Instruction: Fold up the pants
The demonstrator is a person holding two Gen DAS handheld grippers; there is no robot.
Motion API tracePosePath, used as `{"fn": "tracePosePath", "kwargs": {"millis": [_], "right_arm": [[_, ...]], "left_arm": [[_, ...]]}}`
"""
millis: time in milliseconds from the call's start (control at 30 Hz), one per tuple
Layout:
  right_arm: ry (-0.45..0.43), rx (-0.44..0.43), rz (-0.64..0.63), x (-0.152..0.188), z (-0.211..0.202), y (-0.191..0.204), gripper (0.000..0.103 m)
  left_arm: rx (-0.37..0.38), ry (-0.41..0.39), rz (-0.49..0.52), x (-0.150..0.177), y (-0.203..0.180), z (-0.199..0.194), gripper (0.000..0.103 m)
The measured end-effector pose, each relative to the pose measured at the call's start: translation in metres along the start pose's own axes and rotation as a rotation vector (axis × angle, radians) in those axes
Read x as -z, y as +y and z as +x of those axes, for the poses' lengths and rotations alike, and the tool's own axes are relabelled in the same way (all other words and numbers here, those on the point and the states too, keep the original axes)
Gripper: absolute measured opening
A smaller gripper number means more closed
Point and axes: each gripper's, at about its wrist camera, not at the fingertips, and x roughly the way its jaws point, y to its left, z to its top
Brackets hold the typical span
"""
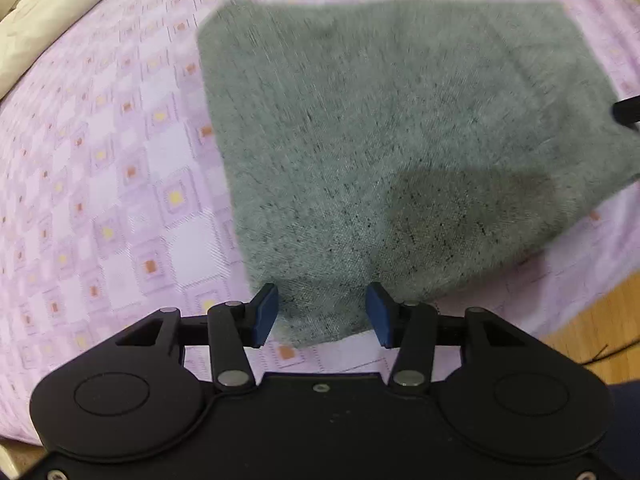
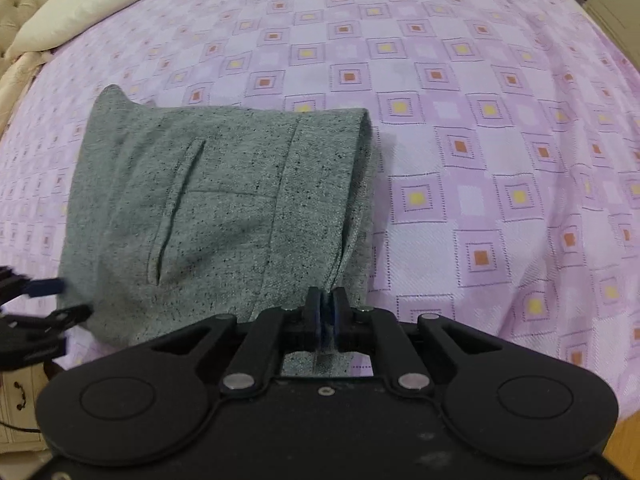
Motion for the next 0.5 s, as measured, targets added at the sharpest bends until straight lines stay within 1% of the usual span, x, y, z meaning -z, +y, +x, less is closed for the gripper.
{"fn": "tracePosePath", "kwargs": {"millis": [33,67,100,133,167,200,267,300,367,400,433,500], "right_arm": [[-0.035,0.027,0.038,-0.002,-0.009,0.000,0.009],[-0.091,0.046,0.059,-0.003,-0.020,0.001,0.013],[-0.152,0.058,0.066,-0.005,-0.031,0.004,0.015],[-0.213,0.066,0.061,-0.007,-0.040,0.010,0.022],[-0.247,0.059,0.046,-0.012,-0.044,0.017,0.031],[-0.259,0.044,0.022,-0.018,-0.044,0.025,0.032],[-0.242,0.015,-0.041,-0.033,-0.033,0.047,0.031],[-0.240,0.014,-0.066,-0.040,-0.025,0.056,0.032],[-0.254,0.028,-0.105,-0.050,-0.009,0.073,0.032],[-0.260,0.027,-0.123,-0.055,0.000,0.078,0.033],[-0.247,0.030,-0.134,-0.061,0.011,0.081,0.034],[-0.157,0.056,-0.116,-0.073,0.036,0.081,0.035]], "left_arm": [[0.012,-0.029,-0.001,-0.003,0.007,-0.009,0.055],[0.017,-0.057,-0.004,-0.008,0.014,-0.016,0.055],[0.021,-0.089,-0.009,-0.016,0.021,-0.024,0.055],[0.027,-0.117,-0.019,-0.024,0.026,-0.029,0.056],[0.040,-0.142,-0.033,-0.036,0.031,-0.032,0.056],[0.056,-0.159,-0.048,-0.049,0.035,-0.031,0.056],[0.079,-0.176,-0.062,-0.075,0.038,-0.023,0.056],[0.069,-0.184,-0.059,-0.087,0.035,-0.017,0.056],[0.021,-0.201,-0.061,-0.110,0.035,0.003,0.057],[-0.002,-0.191,-0.067,-0.120,0.033,0.011,0.056],[-0.011,-0.168,-0.079,-0.130,0.036,0.022,0.056],[0.011,-0.103,-0.093,-0.143,0.043,0.043,0.058]]}}
